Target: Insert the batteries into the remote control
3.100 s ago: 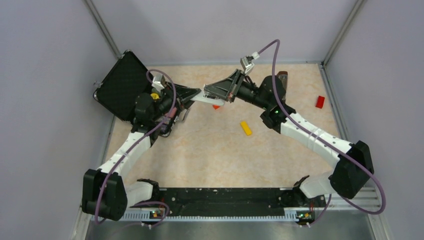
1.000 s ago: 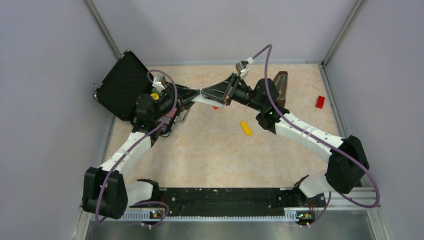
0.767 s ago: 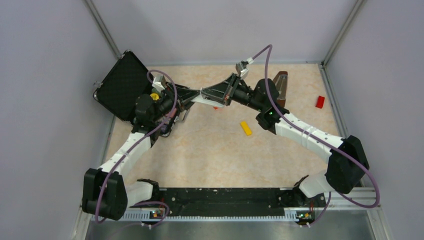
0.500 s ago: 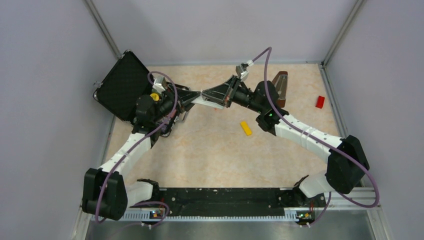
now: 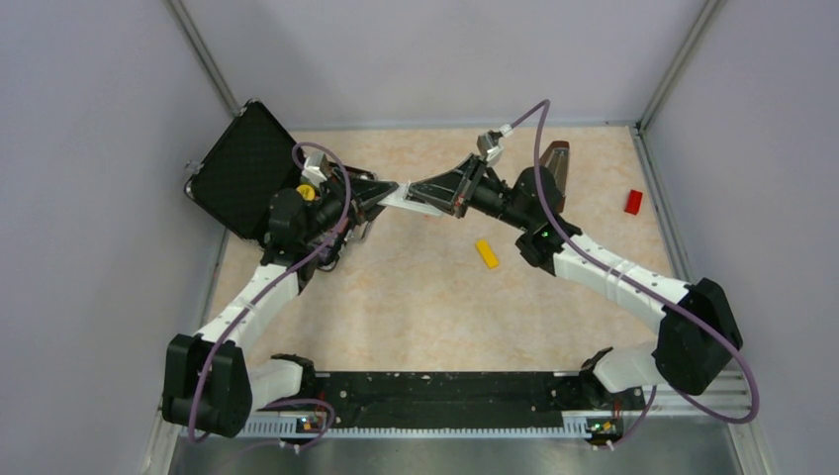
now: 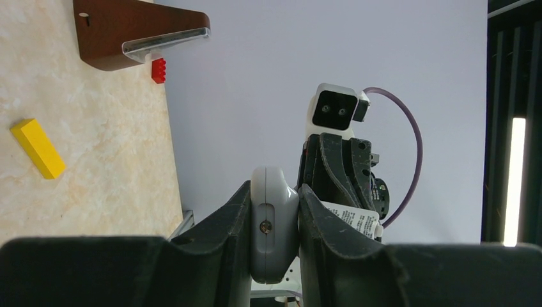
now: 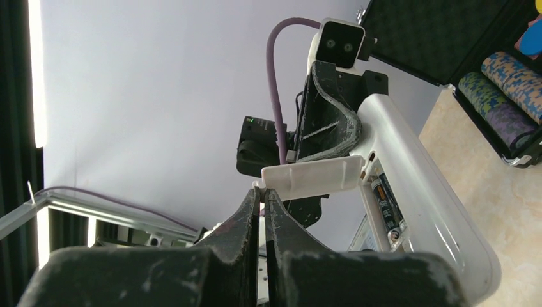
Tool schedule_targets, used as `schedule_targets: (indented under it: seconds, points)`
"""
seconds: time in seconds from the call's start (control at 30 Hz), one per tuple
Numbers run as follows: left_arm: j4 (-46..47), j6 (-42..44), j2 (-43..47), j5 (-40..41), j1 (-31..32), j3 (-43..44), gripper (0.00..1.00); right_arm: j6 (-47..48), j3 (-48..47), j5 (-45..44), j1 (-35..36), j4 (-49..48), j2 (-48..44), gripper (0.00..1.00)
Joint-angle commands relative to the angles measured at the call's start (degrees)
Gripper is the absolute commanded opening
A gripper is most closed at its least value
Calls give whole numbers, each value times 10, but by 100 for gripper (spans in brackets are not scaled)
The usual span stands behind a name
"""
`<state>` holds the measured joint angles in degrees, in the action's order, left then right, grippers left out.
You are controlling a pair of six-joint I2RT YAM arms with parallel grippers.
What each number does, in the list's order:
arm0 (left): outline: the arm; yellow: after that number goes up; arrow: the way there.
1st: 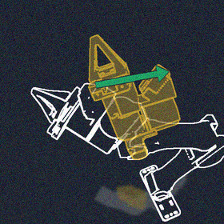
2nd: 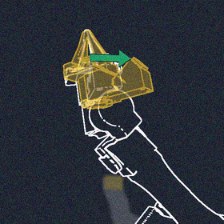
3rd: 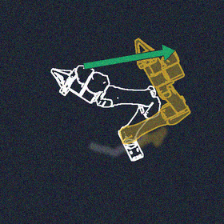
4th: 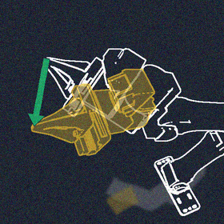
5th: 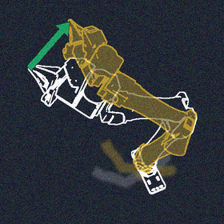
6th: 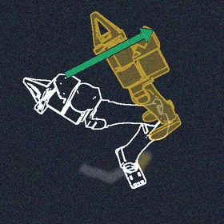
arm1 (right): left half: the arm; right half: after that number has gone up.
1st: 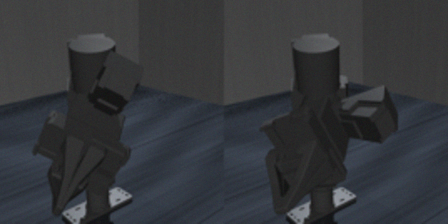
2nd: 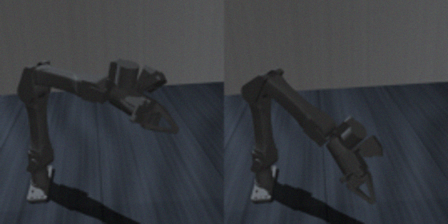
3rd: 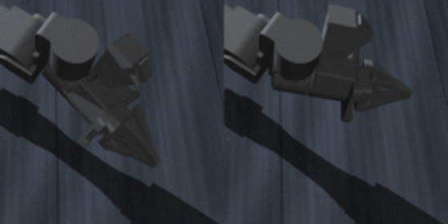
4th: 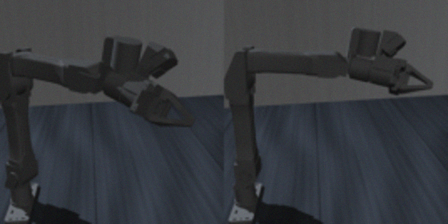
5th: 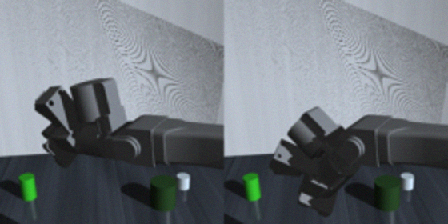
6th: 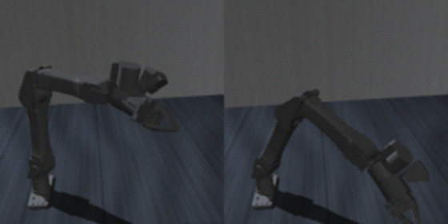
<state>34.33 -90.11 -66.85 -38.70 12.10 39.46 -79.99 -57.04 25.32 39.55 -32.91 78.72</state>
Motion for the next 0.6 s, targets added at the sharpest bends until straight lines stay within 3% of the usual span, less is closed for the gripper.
schedule_targets:
  seconds: [0.0, 0.57]
  points:
    - [62, -15, 26, 0, 0, 4, 0, 8, 10, -13, -11, 42, -22, 3]
    - [62, -10, 23, -1, -1, 4, 0, 2, 8, -12, -23, 93, -30, 10]
